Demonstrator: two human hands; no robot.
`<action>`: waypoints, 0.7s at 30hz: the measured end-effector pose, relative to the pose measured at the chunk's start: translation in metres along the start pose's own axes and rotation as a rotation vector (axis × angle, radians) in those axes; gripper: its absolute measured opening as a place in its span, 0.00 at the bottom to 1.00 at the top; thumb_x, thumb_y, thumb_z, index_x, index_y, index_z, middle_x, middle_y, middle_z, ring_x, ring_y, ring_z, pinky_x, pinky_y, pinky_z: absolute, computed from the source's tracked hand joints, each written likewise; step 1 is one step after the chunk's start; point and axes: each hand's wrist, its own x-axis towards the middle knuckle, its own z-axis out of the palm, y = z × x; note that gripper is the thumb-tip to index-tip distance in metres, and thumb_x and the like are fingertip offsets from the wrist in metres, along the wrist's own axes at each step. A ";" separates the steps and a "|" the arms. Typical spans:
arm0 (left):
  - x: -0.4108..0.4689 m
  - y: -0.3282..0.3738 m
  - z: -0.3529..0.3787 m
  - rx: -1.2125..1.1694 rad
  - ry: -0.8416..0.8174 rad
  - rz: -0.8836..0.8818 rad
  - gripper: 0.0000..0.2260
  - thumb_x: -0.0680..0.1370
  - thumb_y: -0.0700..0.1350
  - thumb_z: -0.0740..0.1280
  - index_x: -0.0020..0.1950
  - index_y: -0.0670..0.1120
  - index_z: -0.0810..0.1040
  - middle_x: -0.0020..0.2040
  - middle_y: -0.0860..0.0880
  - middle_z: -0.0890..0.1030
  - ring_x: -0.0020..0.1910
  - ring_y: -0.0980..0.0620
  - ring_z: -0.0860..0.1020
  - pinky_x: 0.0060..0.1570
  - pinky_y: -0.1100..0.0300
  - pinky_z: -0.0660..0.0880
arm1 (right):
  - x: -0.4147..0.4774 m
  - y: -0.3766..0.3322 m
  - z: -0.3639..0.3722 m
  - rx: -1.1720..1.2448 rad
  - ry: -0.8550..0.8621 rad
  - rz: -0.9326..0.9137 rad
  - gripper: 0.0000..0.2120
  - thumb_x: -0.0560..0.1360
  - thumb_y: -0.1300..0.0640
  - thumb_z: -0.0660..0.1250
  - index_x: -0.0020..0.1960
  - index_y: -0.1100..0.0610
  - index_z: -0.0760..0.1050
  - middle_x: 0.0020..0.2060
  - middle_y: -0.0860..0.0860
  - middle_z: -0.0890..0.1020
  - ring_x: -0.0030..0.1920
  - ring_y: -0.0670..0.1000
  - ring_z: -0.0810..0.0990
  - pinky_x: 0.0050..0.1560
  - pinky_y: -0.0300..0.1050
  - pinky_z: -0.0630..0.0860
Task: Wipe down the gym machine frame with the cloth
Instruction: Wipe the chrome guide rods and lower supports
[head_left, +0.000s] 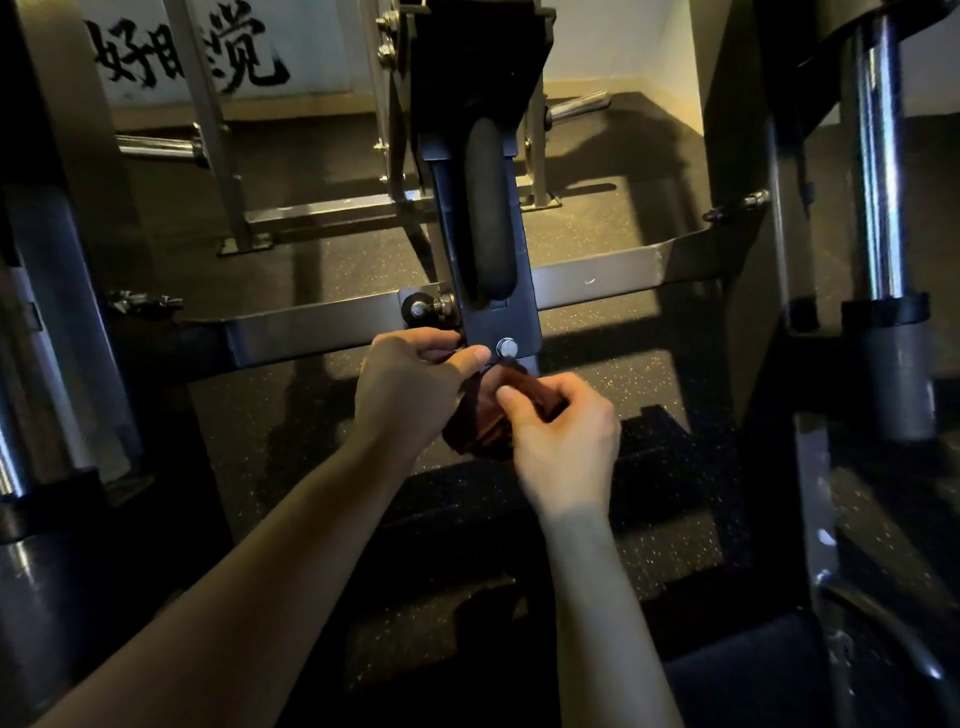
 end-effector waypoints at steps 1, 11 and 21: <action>0.000 -0.001 0.000 -0.003 -0.005 0.005 0.18 0.72 0.52 0.79 0.59 0.47 0.85 0.49 0.51 0.87 0.48 0.51 0.85 0.55 0.46 0.83 | 0.002 0.000 -0.001 -0.029 0.127 0.027 0.08 0.75 0.50 0.75 0.45 0.52 0.80 0.44 0.49 0.84 0.49 0.53 0.81 0.54 0.47 0.74; -0.014 0.001 -0.005 0.283 0.091 0.263 0.14 0.76 0.51 0.75 0.58 0.46 0.84 0.50 0.50 0.86 0.46 0.57 0.83 0.50 0.55 0.82 | 0.014 0.008 -0.016 0.261 0.280 0.012 0.06 0.77 0.60 0.73 0.49 0.52 0.76 0.43 0.41 0.78 0.45 0.43 0.78 0.52 0.39 0.76; -0.004 0.036 -0.030 0.495 0.165 0.697 0.23 0.76 0.51 0.73 0.67 0.43 0.74 0.56 0.47 0.78 0.50 0.54 0.78 0.47 0.55 0.80 | -0.020 0.004 -0.058 0.249 -0.294 0.008 0.05 0.78 0.58 0.71 0.47 0.49 0.77 0.45 0.45 0.82 0.48 0.39 0.81 0.50 0.38 0.78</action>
